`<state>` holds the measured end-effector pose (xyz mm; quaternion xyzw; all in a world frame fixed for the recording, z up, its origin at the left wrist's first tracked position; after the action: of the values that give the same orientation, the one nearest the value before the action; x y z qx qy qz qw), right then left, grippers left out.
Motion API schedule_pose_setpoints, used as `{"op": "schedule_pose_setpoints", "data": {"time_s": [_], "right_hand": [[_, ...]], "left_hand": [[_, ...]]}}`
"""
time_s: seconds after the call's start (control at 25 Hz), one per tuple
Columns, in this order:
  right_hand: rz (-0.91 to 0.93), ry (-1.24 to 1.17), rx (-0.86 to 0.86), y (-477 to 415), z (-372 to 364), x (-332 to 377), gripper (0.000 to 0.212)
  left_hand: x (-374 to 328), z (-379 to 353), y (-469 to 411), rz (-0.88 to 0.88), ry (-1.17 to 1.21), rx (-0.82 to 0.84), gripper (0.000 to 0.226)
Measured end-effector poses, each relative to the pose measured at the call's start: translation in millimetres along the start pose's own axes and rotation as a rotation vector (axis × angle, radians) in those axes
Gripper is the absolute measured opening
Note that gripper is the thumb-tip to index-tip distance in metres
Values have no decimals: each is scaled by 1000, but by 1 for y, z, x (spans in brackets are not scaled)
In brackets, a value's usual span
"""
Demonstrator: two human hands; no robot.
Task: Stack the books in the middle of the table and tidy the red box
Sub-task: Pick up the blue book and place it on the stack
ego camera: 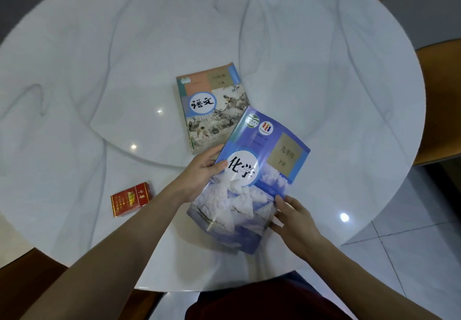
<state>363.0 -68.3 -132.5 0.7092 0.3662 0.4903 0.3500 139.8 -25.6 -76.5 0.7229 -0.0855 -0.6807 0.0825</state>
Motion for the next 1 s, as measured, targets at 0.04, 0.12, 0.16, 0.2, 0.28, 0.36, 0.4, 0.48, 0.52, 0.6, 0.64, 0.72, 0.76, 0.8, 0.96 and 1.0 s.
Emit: {"op": "schedule_pose_setpoints", "data": {"time_s": [0.04,0.12,0.16,0.2,0.28,0.36,0.4,0.48,0.52,0.6,0.64,0.72,0.76,0.8,0.96,1.0], "right_hand": [[7,9,31,-2,-6,6,15],[16,14,64,-7,-15,17,13],[22,15,69,-9,-19,23,13],[33,25,65,-11,-22,31,13],[69,61,69,-14,-33,54,12],[127,111,78,-18,-49,84,11],[156,146,77,-19,-59,101,12],[196,214,55,-26,-79,134,12],[211,250,43,-33,-92,152,12],[250,315,3,-46,-114,180,7],[273,355,-23,-55,-127,195,5],[319,431,-71,-73,-150,220,15],[333,461,-82,-81,-160,230,21],[338,486,-87,-91,-168,237,23],[336,597,-120,-129,-188,248,19],[342,626,-140,-136,-189,248,19]], "left_hand": [[-4,1,-2,-4,33,-10,45],[-10,7,-7,-2,85,-49,43],[-13,12,-10,-3,100,-74,42],[-16,16,-12,-6,109,-100,42],[-26,29,-18,-19,105,-173,39],[-34,44,-26,-18,82,-279,29],[-36,53,-30,-7,72,-341,24],[-37,69,-40,29,67,-468,14],[-37,78,-48,48,60,-524,11],[-37,89,-62,81,39,-602,8],[-39,95,-71,87,50,-636,7],[-42,105,-86,100,91,-692,8],[-42,110,-93,110,98,-713,9],[-41,115,-100,121,89,-728,13],[-34,134,-118,157,-62,-752,28],[-34,138,-121,159,-120,-755,29]]}}
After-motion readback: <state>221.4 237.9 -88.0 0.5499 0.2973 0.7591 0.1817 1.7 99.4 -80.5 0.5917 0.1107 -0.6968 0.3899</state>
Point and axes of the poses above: each hand's wrist, its own y-axis away from the middle knuckle, its own z-axis out of the back of the hand, x = y × z, the point moved 8 cm from there along -y, towards the middle knuckle, and after that the axes turned 8 degrees about -z, right-handed, at the moved point
